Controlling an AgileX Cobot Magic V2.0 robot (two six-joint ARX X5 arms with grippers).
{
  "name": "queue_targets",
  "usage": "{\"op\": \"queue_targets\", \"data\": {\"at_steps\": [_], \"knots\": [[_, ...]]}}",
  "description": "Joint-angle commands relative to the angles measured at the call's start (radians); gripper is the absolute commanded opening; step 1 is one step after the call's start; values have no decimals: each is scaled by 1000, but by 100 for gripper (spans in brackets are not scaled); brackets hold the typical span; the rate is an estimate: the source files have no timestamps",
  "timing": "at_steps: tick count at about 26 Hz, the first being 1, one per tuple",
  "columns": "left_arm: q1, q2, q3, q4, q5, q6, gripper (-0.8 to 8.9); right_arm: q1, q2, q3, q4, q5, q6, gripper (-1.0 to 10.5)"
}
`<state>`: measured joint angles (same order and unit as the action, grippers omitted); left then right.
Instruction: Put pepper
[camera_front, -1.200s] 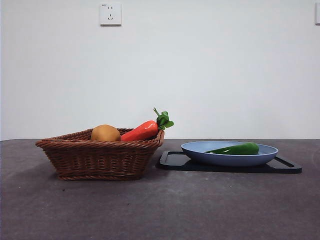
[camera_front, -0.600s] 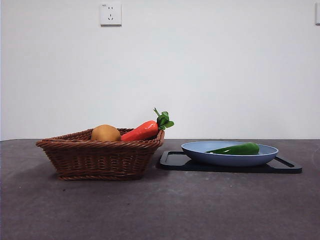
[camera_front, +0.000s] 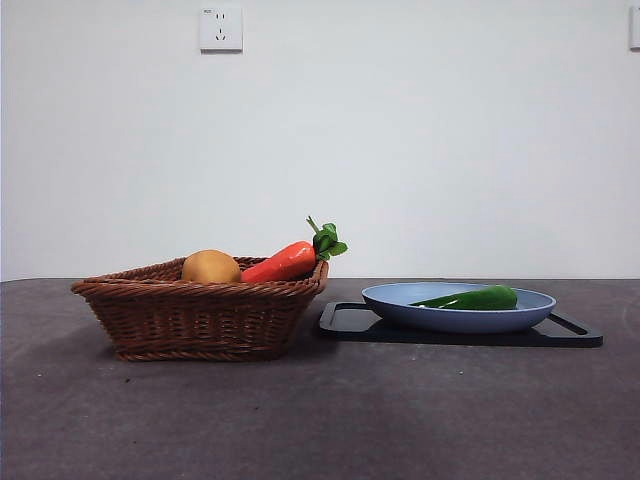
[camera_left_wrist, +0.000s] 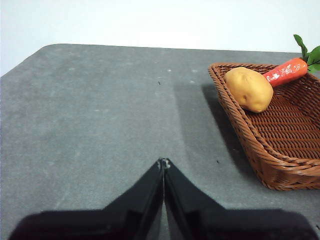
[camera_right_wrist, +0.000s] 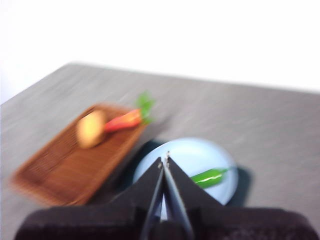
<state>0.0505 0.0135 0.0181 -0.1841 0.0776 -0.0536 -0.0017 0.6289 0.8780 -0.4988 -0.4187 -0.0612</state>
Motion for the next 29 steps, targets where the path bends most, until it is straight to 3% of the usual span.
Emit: {"op": "queue_targets", "data": {"at_steps": [1,7,12,29], "knots": [[3,-3,-6,-4,4,-6,8,-40,-126,-207,153,6,12,11],[3,-3,-6,-4,4,-6,8,-48,-361,-534,346,8,17,11],[3,-3,-6,-4,4,-6,8,-44,-454,-675,368,8,42,11],[3,-3,-6,-4,4,-6,8,-29,-613,-864,361,9,82,11]]}}
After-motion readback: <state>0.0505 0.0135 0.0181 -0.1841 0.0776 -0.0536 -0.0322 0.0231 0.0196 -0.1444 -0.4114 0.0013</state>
